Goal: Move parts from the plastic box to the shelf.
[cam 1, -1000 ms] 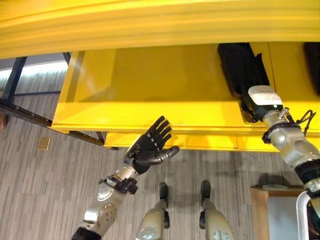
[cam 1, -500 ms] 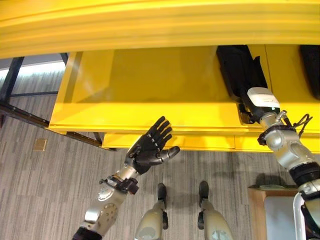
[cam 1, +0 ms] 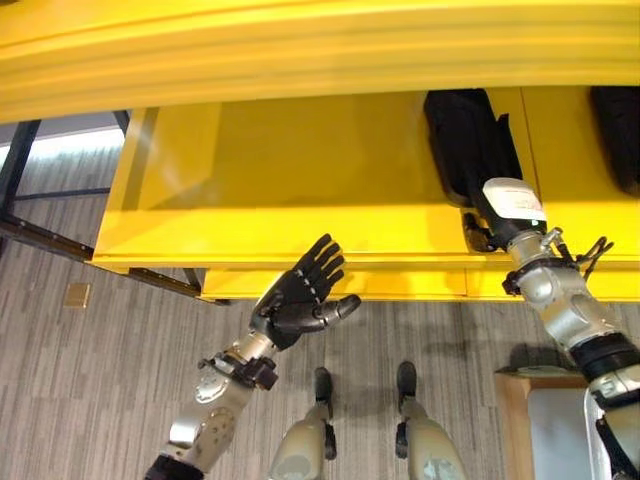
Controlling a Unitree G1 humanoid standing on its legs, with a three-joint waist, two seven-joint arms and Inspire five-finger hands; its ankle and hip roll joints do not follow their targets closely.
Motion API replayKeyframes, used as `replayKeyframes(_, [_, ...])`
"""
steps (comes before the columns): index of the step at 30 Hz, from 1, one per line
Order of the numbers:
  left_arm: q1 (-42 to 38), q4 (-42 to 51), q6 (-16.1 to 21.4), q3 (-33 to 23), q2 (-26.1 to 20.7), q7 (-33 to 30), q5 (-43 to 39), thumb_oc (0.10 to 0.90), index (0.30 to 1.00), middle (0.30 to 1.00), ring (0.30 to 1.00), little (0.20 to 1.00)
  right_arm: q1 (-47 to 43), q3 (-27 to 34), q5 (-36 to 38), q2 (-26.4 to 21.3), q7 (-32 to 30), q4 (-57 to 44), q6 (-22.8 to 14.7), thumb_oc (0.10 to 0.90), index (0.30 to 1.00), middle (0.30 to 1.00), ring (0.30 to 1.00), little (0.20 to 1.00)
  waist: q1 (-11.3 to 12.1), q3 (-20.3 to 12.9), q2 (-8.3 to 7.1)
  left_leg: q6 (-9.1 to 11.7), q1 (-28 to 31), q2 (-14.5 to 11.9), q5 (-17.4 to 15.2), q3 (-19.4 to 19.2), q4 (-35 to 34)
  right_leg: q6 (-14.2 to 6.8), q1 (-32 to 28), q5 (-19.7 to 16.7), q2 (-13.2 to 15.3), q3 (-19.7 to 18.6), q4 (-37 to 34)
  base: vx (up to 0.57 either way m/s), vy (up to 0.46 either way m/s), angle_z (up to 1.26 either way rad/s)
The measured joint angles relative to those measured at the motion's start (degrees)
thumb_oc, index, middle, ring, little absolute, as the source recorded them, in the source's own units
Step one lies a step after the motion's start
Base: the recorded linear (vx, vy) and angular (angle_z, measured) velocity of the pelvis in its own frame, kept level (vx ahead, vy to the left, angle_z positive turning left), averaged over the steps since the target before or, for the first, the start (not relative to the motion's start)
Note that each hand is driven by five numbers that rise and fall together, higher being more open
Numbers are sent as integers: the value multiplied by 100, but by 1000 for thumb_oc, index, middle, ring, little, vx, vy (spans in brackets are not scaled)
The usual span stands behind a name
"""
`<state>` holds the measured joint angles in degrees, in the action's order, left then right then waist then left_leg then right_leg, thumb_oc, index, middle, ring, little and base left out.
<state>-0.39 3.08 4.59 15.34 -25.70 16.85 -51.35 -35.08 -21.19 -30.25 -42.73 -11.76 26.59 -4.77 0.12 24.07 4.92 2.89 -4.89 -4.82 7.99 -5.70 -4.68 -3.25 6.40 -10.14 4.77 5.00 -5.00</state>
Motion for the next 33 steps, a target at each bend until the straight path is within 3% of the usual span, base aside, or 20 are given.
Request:
replayKeyframes(15, [111,1,0,13,0,-2,-1,900,1000,1000,1000,1000,182,84,-36,21,-264,-272,-16,900,1000,1000,1000,1000,-7,7,126,-4,5,5,-2,-8,0,2,0,-1,10,-9,0,1,2,0])
replayKeyframes(23, [132,1,2,35,7,-9,-6,900,1000,1000,1000,1000,364,225,-369,40,-990,-391,-80,900,1000,1000,1000,1000,-19,8,303,-7,11,13,-4,-18,0,2,-2,-1,22,-18,0,12,33,0])
replayKeyframes(33, [171,7,24,121,7,-4,-15,900,1000,1000,1000,1000,391,288,-795,38,-1459,-391,-229,900,1000,1000,1000,1000,-30,8,392,-45,117,18,-40,-19,-1,-16,-108,33,31,-18,-1,1,3,0])
